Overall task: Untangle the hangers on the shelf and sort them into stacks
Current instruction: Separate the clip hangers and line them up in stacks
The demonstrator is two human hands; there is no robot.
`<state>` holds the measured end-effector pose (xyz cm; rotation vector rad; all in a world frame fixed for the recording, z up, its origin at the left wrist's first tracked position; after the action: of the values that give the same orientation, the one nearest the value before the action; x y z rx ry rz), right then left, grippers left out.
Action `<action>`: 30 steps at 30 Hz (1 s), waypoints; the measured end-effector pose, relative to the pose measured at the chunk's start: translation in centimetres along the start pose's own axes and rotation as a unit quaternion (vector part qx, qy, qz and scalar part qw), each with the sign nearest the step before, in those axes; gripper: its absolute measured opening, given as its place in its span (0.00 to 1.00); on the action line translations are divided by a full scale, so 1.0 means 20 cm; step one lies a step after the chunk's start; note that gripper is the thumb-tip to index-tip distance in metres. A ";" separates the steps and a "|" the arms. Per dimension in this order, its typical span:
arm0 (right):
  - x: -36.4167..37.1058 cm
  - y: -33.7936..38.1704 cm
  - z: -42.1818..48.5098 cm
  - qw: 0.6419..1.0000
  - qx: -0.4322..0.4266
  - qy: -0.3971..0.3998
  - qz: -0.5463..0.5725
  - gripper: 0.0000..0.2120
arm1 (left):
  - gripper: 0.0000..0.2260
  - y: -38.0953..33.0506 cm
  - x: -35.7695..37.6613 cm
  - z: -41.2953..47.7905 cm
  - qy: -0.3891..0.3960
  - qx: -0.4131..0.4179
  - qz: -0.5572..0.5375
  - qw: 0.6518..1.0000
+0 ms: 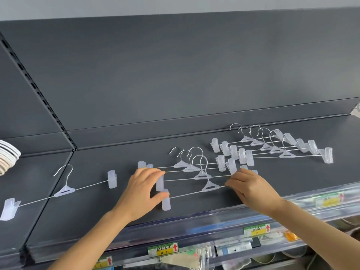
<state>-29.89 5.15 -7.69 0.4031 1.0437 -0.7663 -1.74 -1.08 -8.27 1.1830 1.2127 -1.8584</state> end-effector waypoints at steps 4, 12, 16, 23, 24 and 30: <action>-0.02 0.01 0.02 0.999 0.019 0.025 -0.007 0.14 | 0.35 0.00 0.00 0.01 -0.001 -0.003 0.009 1.000; -0.03 0.02 0.02 1.000 0.025 0.014 0.000 0.16 | 0.39 0.00 0.01 0.01 0.024 -0.009 0.025 0.999; -0.05 0.03 0.01 1.000 0.017 -0.003 0.002 0.17 | 0.39 -0.01 0.01 0.01 0.024 -0.001 0.023 0.999; -0.05 -0.02 -0.01 0.999 0.035 -0.013 0.016 0.19 | 0.22 0.02 -0.02 0.05 -0.044 0.022 0.007 0.999; -0.05 -0.02 -0.01 0.999 0.033 -0.017 0.011 0.19 | 0.20 0.02 -0.02 0.06 -0.055 0.030 0.014 0.998; -0.04 -0.04 -0.02 0.999 0.037 -0.022 -0.031 0.18 | 0.13 0.00 -0.03 0.07 -0.102 0.069 0.040 0.991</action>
<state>-30.94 5.14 -7.19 0.4166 0.9935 -0.8670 -1.94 -2.36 -7.51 1.0660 0.9232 -1.9745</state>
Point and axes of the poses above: each hand's wrist, its own z-axis towards the middle knuckle, its own x-axis out of the palm, y = z × x, the point moved 6 cm from there along z, towards the middle knuckle, and after that the axes turned 11 degrees about -x, right-handed, at the moved point
